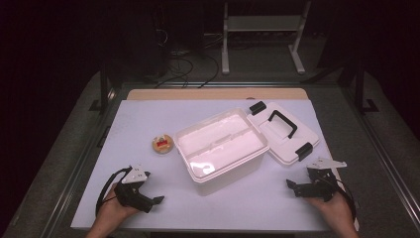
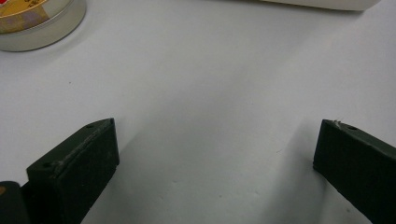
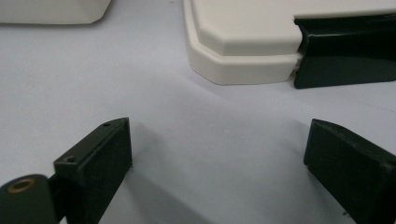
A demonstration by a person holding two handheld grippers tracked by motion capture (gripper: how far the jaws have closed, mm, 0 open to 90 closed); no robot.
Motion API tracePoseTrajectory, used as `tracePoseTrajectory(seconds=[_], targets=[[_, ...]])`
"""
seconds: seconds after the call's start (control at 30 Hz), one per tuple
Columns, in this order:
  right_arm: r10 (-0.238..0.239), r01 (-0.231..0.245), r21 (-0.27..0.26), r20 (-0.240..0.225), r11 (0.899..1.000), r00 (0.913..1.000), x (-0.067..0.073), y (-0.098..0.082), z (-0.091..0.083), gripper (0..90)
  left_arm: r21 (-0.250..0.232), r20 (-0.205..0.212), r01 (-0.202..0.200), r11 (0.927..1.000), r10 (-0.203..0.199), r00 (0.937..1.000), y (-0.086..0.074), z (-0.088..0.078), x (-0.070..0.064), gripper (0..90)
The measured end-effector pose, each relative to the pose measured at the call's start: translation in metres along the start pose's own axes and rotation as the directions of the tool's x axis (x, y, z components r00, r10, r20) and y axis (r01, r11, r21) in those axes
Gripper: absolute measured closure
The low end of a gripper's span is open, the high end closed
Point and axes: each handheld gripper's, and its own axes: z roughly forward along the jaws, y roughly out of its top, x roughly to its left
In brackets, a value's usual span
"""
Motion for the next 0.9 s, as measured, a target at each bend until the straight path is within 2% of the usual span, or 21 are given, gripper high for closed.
tracePoseTrajectory(seconds=[0.07, 0.13, 0.23, 0.27, 0.3, 0.33, 0.37, 0.43, 0.47, 0.5, 0.53, 0.63, 0.67, 0.7, 0.73, 0.77, 0.9], targets=[[0.003, -0.003, 0.000, -0.005, 1.000, 1.0000, -0.001, 0.000, -0.001, 9.2, -0.001, -0.002, 0.003, 1.0000, -0.003, 1.0000, 0.000, -0.001, 0.000, 0.0], [-0.009, 0.009, 0.008, 0.003, 1.000, 1.0000, -0.002, 0.000, -0.005, 15.2, -0.005, -0.007, 0.010, 0.9999, -0.010, 0.9999, 0.000, -0.002, 0.000, 1.2], [0.011, -0.011, 0.028, -0.005, 1.000, 0.9999, -0.004, 0.001, -0.010, 17.4, -0.006, -0.007, 0.015, 0.9999, -0.015, 0.9999, 0.000, -0.004, 0.000, 6.4], [0.009, -0.009, 0.024, -0.008, 1.000, 0.9999, -0.004, 0.001, -0.016, 24.1, 0.003, -0.012, 0.031, 0.9995, -0.031, 0.9995, 0.001, -0.006, -0.001, 7.2], [0.009, -0.009, 0.024, -0.008, 1.000, 0.9999, -0.004, 0.001, -0.016, 24.1, 0.003, -0.012, 0.031, 0.9995, -0.031, 0.9995, 0.001, -0.006, -0.001, 11.1], [-0.001, 0.001, 0.006, -0.013, 1.000, 0.9999, -0.002, 0.003, -0.023, 30.7, -0.006, -0.025, 0.029, 0.9996, -0.029, 0.9993, 0.003, -0.010, -0.002, 17.2], [-0.008, 0.008, -0.002, -0.014, 1.000, 0.9999, -0.001, 0.004, -0.025, 33.5, -0.015, -0.032, 0.036, 0.9993, -0.036, 0.9989, 0.005, -0.013, -0.003, 20.5], [-0.022, 0.021, -0.018, -0.035, 1.000, 0.9991, 0.002, 0.008, -0.029, 41.8, -0.033, -0.030, 0.047, 0.9983, -0.048, 0.9984, 0.009, -0.017, -0.003, 33.2], [-0.022, 0.021, -0.018, -0.035, 1.000, 0.9991, 0.002, 0.008, -0.029, 41.8, -0.033, -0.030, 0.047, 0.9983, -0.048, 0.9984, 0.009, -0.017, -0.003, 38.1], [-0.036, 0.035, -0.025, -0.043, 0.999, 0.9985, 0.003, 0.010, -0.030, 45.4, -0.042, -0.024, 0.056, 0.9975, -0.057, 0.9981, 0.011, -0.018, -0.004, 38.1], [-0.055, 0.054, -0.026, -0.065, 0.998, 0.9963, 0.007, 0.016, -0.029, 57.2, -0.052, -0.015, 0.049, 0.9974, -0.050, 0.9986, 0.017, -0.020, -0.005, 50.6], [-0.092, 0.090, -0.029, -0.088, 0.996, 0.9919, 0.011, 0.025, -0.027, 74.6, -0.048, -0.010, 0.030, 0.9984, -0.031, 0.9995, 0.028, -0.019, -0.008, 69.0], [-0.092, 0.090, -0.029, -0.088, 0.996, 0.9919, 0.011, 0.025, -0.027, 74.6, -0.048, -0.010, 0.030, 0.9984, -0.031, 0.9995, 0.028, -0.019, -0.008, 75.6], [-0.117, 0.113, -0.038, -0.104, 0.993, 0.9877, 0.012, 0.032, -0.025, 85.3, -0.049, -0.003, 0.025, 0.9985, -0.026, 0.9997, 0.031, -0.019, -0.009, 80.8], [-0.125, 0.121, -0.045, -0.119, 0.992, 0.9850, 0.013, 0.036, -0.025, 89.3, -0.051, 0.020, 0.026, 0.9984, -0.025, 0.9995, 0.039, -0.017, -0.011, 86.6], [-0.133, 0.128, -0.053, -0.127, 0.990, 0.9830, 0.013, 0.041, -0.024, 89.6, -0.051, 0.020, 0.026, 0.9984, -0.025, 0.9995, 0.039, -0.017, -0.011, 89.9], [-0.164, 0.154, -0.075, -0.148, 0.985, 0.9753, 0.016, 0.058, -0.019, 89.8, -0.045, 0.026, -0.002, 0.9990, 0.003, 0.9997, 0.058, -0.009, -0.013, 89.9]])
